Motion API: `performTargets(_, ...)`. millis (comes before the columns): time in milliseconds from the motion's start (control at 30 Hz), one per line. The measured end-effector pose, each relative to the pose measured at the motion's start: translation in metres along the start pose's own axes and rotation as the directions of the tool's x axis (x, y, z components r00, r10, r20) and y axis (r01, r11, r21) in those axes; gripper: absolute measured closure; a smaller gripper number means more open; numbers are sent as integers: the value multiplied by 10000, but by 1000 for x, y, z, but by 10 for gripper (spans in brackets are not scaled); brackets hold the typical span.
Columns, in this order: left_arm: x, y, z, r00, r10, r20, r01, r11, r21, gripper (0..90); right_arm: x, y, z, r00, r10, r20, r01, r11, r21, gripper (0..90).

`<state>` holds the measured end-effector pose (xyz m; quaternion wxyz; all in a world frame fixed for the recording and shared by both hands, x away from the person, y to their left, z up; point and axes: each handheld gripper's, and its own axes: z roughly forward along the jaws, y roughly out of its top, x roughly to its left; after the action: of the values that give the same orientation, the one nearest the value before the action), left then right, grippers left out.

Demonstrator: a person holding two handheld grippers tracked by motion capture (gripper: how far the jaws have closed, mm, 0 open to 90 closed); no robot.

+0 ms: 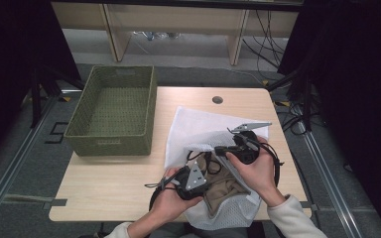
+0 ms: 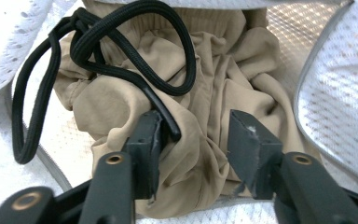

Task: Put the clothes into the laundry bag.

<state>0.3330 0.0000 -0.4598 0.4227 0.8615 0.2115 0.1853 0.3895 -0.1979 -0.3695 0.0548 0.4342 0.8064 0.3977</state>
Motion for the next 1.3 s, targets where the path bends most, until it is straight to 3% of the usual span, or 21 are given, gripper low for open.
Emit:
performTargets(100, 5, 2, -5, 9998, -36, -177, 34, 9999, -106, 533, -1, 0, 1, 10000, 48, -12, -48, 10000, 20, 898)
performTargets(167, 11, 4, -14, 9987, -99, -506, 81, 9993, -351, 515, -1, 0, 0, 10000, 17, -48, -17, 10000, 2, 898)
performTargets(233, 12, 6, -24, 9983, -150, -567, 115, 9980, -622, 507, -1, 1, 0, 10000, 83, -28, -84, 9999, -85, 898)
performTargets(267, 10, 7, -28, 9988, -106, -486, 64, 9963, -855, 508, -2, 1, 0, 10000, 13, -50, -14, 9999, -115, 898)
performTargets(333, 7, 8, -33, 9984, 442, -349, -469, 9958, -792, 542, -5, 2, 0, 9996, -268, -46, 267, 9995, -189, 898)
performTargets(400, -2, 9, -31, 9980, 549, 301, -526, 9959, -741, 552, -5, 2, 0, 9998, -188, 13, 188, 9997, -163, 898)
performTargets(433, -8, 10, -26, 9953, 789, 561, -752, 9950, -654, 555, -3, 2, 0, 10000, -17, 49, 18, 10000, -91, 898)
performTargets(467, -13, 10, -19, 9907, 1115, 779, -1087, 9933, -387, 560, -3, 2, 0, 10000, -14, 83, 14, 10000, -84, 898)
performTargets(500, -15, 10, -13, 9833, 1629, -807, -1660, 9856, -336, 560, -1, 2, 0, 9999, 132, 55, -131, 9999, -101, 898)
performTargets(533, -12, 13, 3, 9391, 2735, 2081, -2757, 9611, -194, 562, -1, 2, 0, 10000, 42, 66, -41, 9999, -114, 898)
performTargets(567, -19, 9, 12, 9621, 2175, 1646, -2208, 9753, 16, 562, -1, 2, 0, 10000, 42, 66, -41, 9999, -114, 898)
performTargets(600, -22, 8, 21, 9740, 1867, 1283, -1917, 9811, 276, 564, -1, 2, -1, 9999, 137, 45, -137, 9999, -13, 898)
performTargets(667, -25, 8, 32, 9724, 1880, 1381, -1954, 9798, 424, 570, -4, 2, 1, 9999, -135, -2, 135, 9998, -134, 899)
performTargets(733, -25, 9, 42, 9670, 2237, 1222, -2334, 9698, 712, 583, -4, 2, 0, 9999, 130, -5, -130, 9999, -46, 898)
performTargets(767, -25, 9, 46, 9662, 2257, 1248, -2365, 9684, 795, 589, -6, 2, 2, 9999, 1, -106, -3, 9998, -174, 898)
performTargets(967, -20, 9, 67, 9711, 2210, 906, -2300, 9675, 1047, 623, -8, 3, 0, 9999, 30, -96, -33, 9996, -264, 899)
performTargets(1067, -15, 10, 76, 9738, 2155, 722, -2221, 9697, 1019, 626, -8, 6, -1, 9998, 173, -74, -176, 9993, -336, 899)
performTargets(1167, -9, 11, 88, 9886, 1491, 228, -1503, 9863, 679, 629, -12, 13, -2, 9995, 324, -31, -325, 9982, -497, 898)
performTargets(1200, -8, 11, 90, 9916, 1290, 22, -1287, 9878, 873, 628, -14, 14, -2, 9997, 229, -51, -232, 9981, -563, 898)
performTargets(1267, -3, 14, 96, 9920, 1240, -253, -1214, 9887, 879, 628, -15, 17, -1, 9991, 432, -48, -434, 9975, -566, 899)
performTargets(1300, 0, 16, 98, 9912, 1285, -321, -1251, 9879, 917, 628, -18, 19, 0, 9999, 153, -70, -157, 9978, -637, 899)
